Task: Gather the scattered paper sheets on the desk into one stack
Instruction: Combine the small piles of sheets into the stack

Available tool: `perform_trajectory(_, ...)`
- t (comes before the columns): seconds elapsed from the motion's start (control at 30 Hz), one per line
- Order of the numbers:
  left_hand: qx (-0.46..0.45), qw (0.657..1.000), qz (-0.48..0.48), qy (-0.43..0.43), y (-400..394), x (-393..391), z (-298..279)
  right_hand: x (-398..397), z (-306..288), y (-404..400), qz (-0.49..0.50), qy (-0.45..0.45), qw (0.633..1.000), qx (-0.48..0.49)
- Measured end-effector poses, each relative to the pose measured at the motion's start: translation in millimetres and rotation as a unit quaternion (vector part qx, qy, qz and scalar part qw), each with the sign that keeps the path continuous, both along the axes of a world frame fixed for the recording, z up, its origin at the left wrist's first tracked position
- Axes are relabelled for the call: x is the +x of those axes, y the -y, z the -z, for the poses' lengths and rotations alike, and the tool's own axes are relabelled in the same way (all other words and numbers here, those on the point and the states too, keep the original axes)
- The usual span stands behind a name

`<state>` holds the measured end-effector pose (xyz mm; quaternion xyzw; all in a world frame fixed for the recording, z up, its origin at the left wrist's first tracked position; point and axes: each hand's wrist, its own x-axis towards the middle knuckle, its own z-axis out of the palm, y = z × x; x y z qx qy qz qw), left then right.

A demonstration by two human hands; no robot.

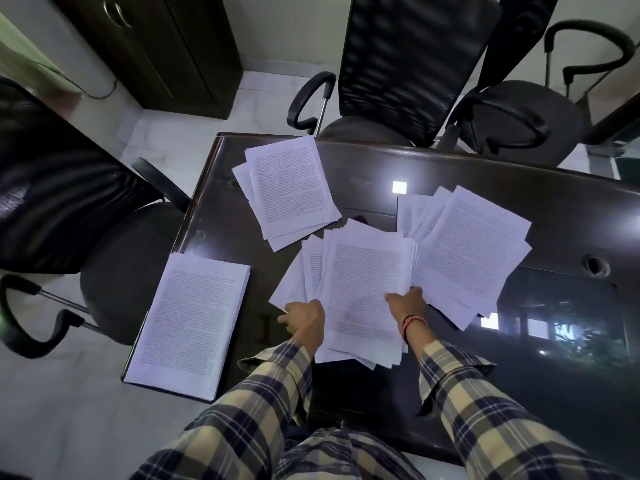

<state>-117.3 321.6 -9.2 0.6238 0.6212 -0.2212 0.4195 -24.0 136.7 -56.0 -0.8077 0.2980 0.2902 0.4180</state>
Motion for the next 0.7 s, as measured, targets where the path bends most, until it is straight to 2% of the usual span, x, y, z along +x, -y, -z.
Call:
perform_trajectory(0.07,-0.017,1.0,0.011,-0.005,1,-2,-5,5,-2,-9,-0.025,0.003,1.0,0.014)
perform_trajectory(0.13,-0.053,0.998,-0.021,0.009,-1,-6,-11,9,-3,-15,-0.056,0.003,0.998,0.025)
perform_trajectory(0.23,-0.12,0.991,-0.054,0.011,-7,-16,-1,16,-6,-17,-0.155,0.021,0.987,0.026)
perform_trajectory(0.3,-0.138,0.987,-0.085,0.01,-11,-26,28,24,-12,-15,-0.227,0.039,0.973,0.03)
perform_trajectory(0.33,-0.131,0.985,-0.115,0.016,-14,-32,37,28,-13,-15,-0.271,0.046,0.961,0.024)
perform_trajectory(0.43,-0.049,0.98,-0.189,0.046,-14,-32,6,41,-18,-16,-0.394,0.039,0.918,-0.007)
perform_trajectory(0.53,-0.012,0.977,-0.21,0.039,-12,-25,-4,47,-19,-20,-0.478,0.027,0.877,-0.041)
perform_trajectory(0.63,-0.004,0.982,-0.177,0.061,-10,-19,2,47,-17,-32,-0.505,0.06,0.859,-0.065)
perform_trajectory(0.7,0.001,0.994,-0.097,0.042,-7,-23,6,44,-12,-42,-0.495,0.086,0.859,-0.099)
